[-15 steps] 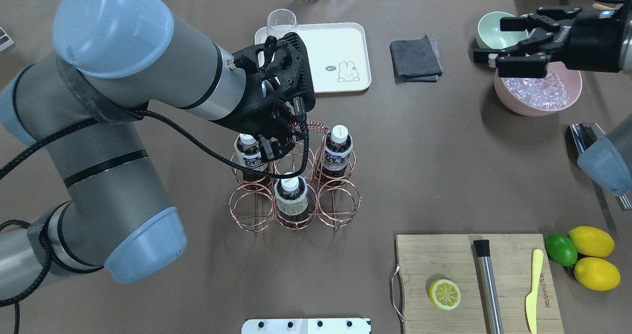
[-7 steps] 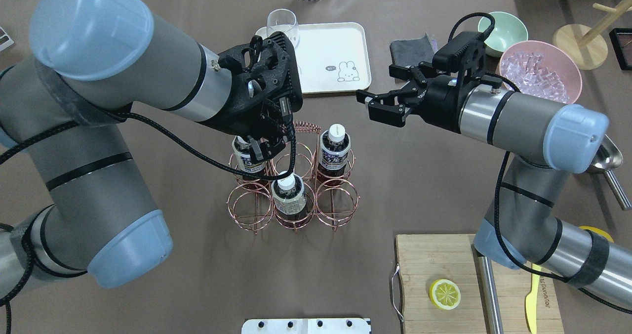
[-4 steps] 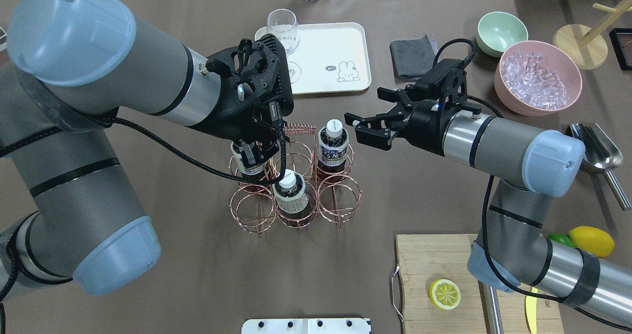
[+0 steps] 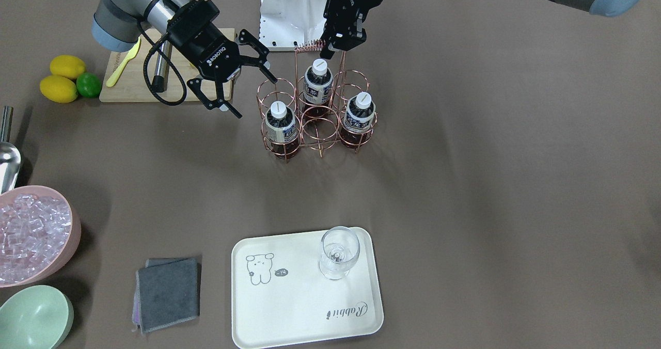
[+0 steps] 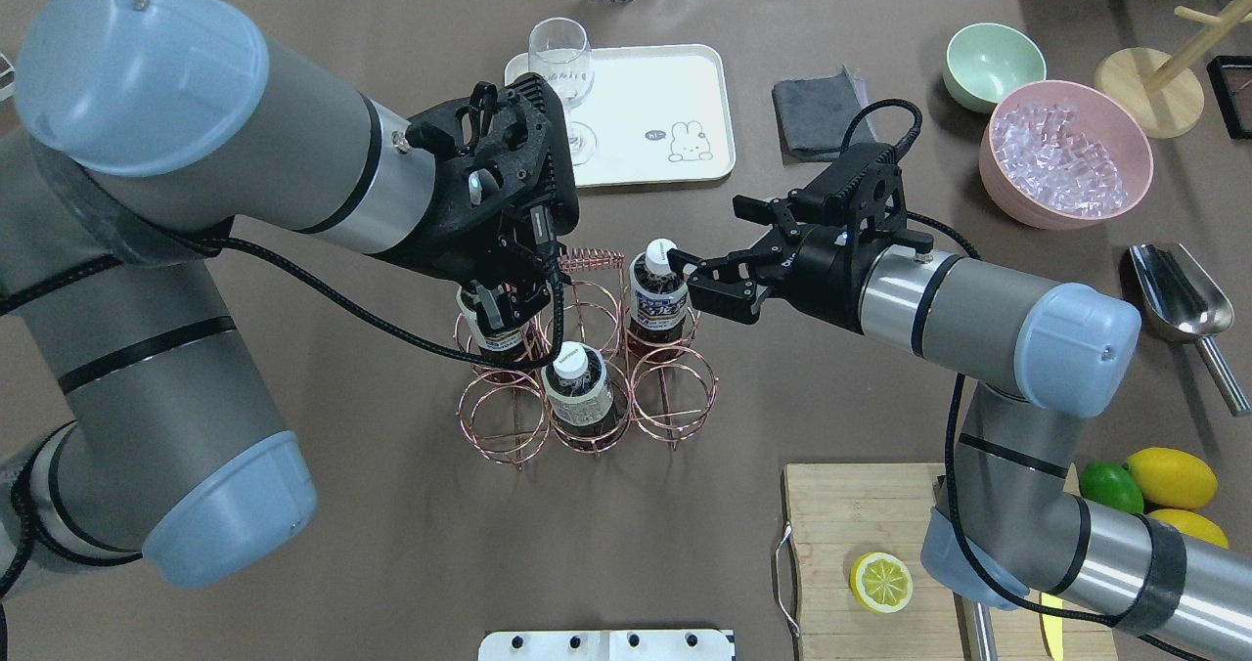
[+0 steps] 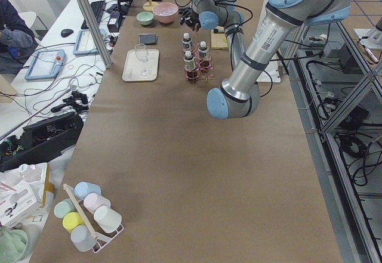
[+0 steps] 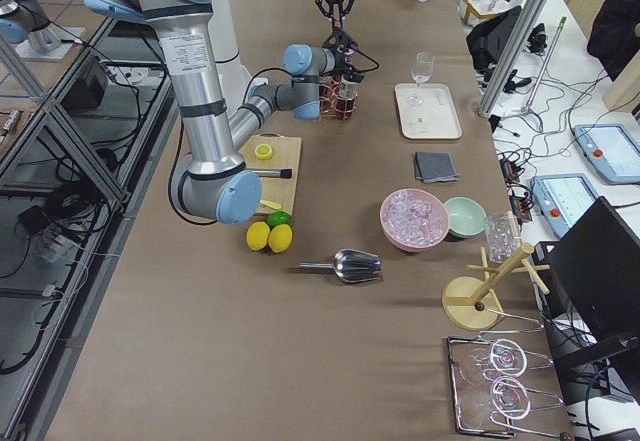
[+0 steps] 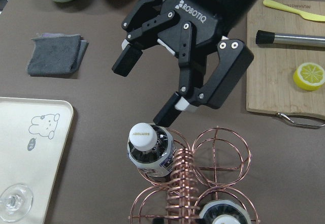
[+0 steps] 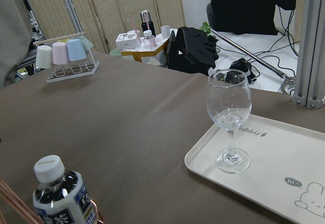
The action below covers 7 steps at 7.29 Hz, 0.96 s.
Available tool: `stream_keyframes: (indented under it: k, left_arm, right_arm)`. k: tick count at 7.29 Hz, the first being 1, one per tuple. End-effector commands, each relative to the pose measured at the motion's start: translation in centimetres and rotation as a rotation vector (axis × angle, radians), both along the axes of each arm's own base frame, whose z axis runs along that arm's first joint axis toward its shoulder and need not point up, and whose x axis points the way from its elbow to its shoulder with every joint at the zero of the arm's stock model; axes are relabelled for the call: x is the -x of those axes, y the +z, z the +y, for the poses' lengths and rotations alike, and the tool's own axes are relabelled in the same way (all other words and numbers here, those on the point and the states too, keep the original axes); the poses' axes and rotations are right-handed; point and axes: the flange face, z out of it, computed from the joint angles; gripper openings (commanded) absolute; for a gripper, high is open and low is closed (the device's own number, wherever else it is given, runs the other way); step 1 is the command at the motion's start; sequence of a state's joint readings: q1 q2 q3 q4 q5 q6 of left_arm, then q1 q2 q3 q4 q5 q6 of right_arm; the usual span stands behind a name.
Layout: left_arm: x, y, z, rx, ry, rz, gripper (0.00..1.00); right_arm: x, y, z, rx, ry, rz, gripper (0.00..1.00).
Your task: Take tea from basket to plate
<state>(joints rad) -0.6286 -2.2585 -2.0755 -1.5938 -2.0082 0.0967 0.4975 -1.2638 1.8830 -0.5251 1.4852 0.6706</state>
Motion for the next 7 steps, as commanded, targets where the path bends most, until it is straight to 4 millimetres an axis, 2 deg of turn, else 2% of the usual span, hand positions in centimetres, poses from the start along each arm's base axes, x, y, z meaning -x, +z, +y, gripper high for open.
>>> stream_keyframes:
  k: [1,4,7]
  left_arm:
    - [-0.1,0.0,0.1,0.001,0.004,0.0,0.0]
    - [-0.1,0.1,0.1,0.003,0.004,-0.002,0.0]
    - [-0.2,0.3,0.1,0.004,0.005,-0.004,0.0]
  right_arm:
    - [1.5,-0.5,0.3,0.0,0.019,0.053,1.0]
    - [3.1,-0.6,0.1,0.005,0.031,0.064,1.0]
    - [3.8,-0.6,0.7,0.003,0.051,0.074,1.0]
